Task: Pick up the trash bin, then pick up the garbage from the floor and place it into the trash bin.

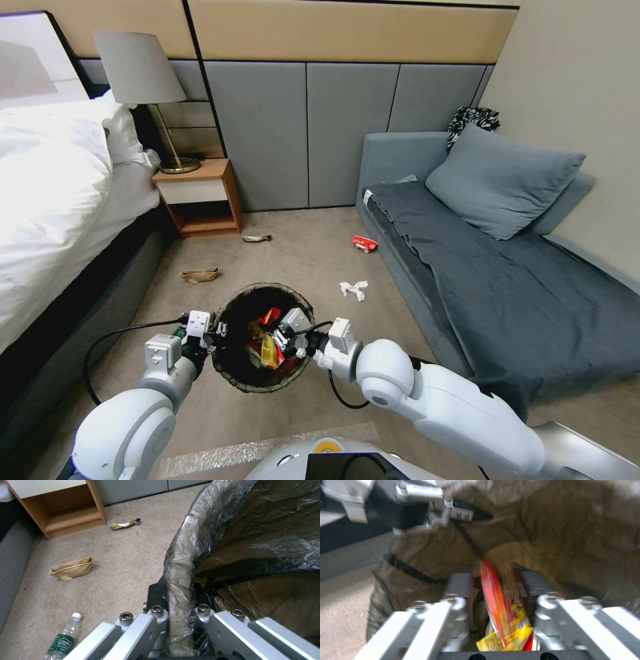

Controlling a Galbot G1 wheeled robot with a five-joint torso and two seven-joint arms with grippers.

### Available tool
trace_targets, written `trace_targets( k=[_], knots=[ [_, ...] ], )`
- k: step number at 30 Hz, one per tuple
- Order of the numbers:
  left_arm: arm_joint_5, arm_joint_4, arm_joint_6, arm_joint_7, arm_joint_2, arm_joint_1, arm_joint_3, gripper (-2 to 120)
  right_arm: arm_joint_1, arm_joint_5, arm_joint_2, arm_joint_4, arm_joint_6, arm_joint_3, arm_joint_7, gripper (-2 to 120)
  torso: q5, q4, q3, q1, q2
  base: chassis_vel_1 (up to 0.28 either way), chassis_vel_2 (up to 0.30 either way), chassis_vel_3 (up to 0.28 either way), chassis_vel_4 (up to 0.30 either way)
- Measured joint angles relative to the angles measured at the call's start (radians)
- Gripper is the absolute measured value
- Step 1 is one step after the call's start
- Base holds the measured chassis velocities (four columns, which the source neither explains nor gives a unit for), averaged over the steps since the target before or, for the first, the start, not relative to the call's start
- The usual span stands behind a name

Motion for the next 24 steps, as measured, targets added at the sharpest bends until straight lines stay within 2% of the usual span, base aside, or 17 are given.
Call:
trace_targets(
  k=[1,2,4,5,7,9,12,24],
  knots=[
    [0.000,0.000,0.000,0.000,0.000,-0.001,0.000,1,0.002,0.000,0.003,-0.002,-0.009,0.000,0.005,51,0.0000,0.0001,0.000,0.000,0.000,0.000,0.000,0.000,0.000],
    [0.000,0.000,0.000,0.000,0.000,-0.001,0.000,1,0.002,0.000,0.003,-0.002,-0.009,0.000,0.005,51,0.0000,0.0001,0.000,0.000,0.000,0.000,0.000,0.000,0.000],
    [-0.001,0.000,0.000,0.000,0.000,-0.001,-0.001,1,0.008,0.005,0.008,-0.005,-0.021,0.000,0.025,64,0.0000,0.0001,0.000,0.000,0.000,0.000,0.000,0.000,0.000],
    [-0.001,0.000,0.000,0.000,0.000,-0.001,-0.001,1,0.008,0.005,0.008,-0.005,-0.021,0.000,0.025,64,0.0000,0.0001,0.000,0.000,0.000,0.000,0.000,0.000,0.000],
    [-0.002,0.000,0.000,0.000,0.001,0.000,-0.003,1,0.014,0.013,0.009,-0.001,-0.025,0.000,0.032,80,0.0000,0.0001,0.000,0.000,0.000,0.000,0.000,0.000,0.000],
    [-0.002,0.000,0.000,0.000,0.001,0.000,-0.003,1,0.015,0.015,0.009,0.000,-0.027,0.000,0.034,84,0.0000,0.0001,0.000,0.000,0.000,0.000,0.000,0.000,0.000],
    [-0.002,0.000,0.000,0.000,-0.001,0.000,-0.003,1,0.019,0.020,0.009,0.006,-0.033,0.004,0.041,97,0.0000,0.0001,0.000,0.000,0.000,0.000,0.000,0.000,0.000],
    [-0.002,0.000,0.000,-0.001,-0.005,0.010,-0.006,1,0.026,0.035,-0.006,0.040,-0.046,0.038,0.063,100,0.0000,0.0000,0.000,0.000,0.000,0.000,0.000,0.000,0.000]
  ],
)
